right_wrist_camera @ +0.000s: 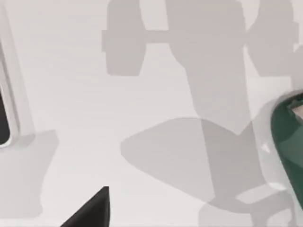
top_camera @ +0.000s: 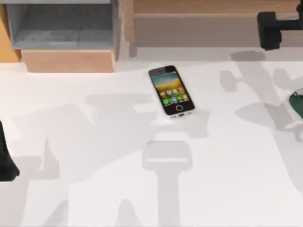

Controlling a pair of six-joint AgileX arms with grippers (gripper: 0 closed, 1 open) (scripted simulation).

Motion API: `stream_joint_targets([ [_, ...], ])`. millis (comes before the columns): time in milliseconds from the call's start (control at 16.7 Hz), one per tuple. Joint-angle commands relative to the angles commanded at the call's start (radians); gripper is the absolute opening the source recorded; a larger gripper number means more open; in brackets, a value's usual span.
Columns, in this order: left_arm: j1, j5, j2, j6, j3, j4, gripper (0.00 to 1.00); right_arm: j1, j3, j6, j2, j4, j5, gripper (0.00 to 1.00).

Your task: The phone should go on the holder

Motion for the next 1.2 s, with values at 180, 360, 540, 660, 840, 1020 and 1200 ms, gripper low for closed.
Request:
stream_joint_targets([
  [180,0.000,0.000,0.000,0.000,0.000,0.000,1.00,0.075,0.269,0.024,0.325,-0.142,0.007,1.00],
  [360,0.000,0.000,0.000,0.000,0.000,0.000,1.00,0.152,0.507,0.047,0.581,-0.232,0.008,1.00],
  [540,0.000,0.000,0.000,0.000,0.000,0.000,1.00,0.226,0.697,0.068,0.747,-0.268,0.003,1.00],
  [660,0.000,0.000,0.000,0.000,0.000,0.000,1.00,0.271,0.793,0.080,0.809,-0.270,-0.002,1.00],
  [840,0.000,0.000,0.000,0.000,0.000,0.000,1.00,0.316,0.879,0.091,0.843,-0.259,-0.009,1.00],
  [1020,0.000,0.000,0.000,0.000,0.000,0.000,1.00,0.323,0.892,0.092,0.845,-0.256,-0.010,1.00],
  [1200,0.000,0.000,0.000,0.000,0.000,0.000,1.00,0.318,0.889,0.092,0.843,-0.256,-0.010,1.00],
])
